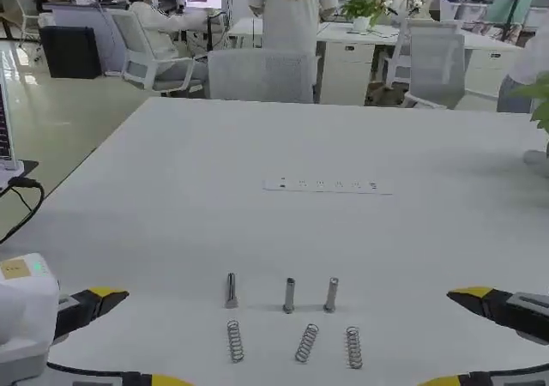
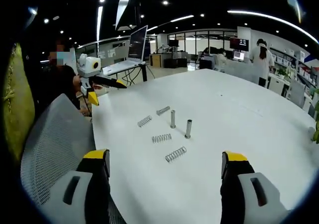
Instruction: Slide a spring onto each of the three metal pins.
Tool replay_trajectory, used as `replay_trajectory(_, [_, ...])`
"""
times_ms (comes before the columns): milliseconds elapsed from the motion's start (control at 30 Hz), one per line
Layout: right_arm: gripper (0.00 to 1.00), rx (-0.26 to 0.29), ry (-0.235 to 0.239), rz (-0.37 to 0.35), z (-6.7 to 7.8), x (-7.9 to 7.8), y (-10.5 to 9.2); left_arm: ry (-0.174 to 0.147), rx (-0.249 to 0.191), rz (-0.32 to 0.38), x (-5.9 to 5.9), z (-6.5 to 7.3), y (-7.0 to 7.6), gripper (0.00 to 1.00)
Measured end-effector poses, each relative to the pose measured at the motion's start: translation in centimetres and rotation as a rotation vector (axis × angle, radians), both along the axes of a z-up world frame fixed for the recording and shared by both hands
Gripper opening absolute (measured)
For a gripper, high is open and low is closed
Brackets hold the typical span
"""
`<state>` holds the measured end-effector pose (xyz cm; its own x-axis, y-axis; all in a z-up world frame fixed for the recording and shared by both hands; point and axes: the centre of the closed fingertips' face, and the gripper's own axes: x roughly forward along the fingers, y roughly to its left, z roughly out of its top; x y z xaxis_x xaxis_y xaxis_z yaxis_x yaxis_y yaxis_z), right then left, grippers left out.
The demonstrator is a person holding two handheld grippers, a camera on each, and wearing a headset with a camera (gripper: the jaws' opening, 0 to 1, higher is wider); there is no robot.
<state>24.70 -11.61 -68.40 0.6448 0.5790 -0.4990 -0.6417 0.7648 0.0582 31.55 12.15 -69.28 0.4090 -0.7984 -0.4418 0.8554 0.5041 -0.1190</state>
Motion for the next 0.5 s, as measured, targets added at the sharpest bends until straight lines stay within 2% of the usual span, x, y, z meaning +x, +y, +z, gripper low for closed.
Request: replay_trajectory(500, [0.9,-0.001,0.005,0.003,-0.03,-0.13,0.1,0.004,0.002,-0.001,-0.07,-0.07,0.04,0.94])
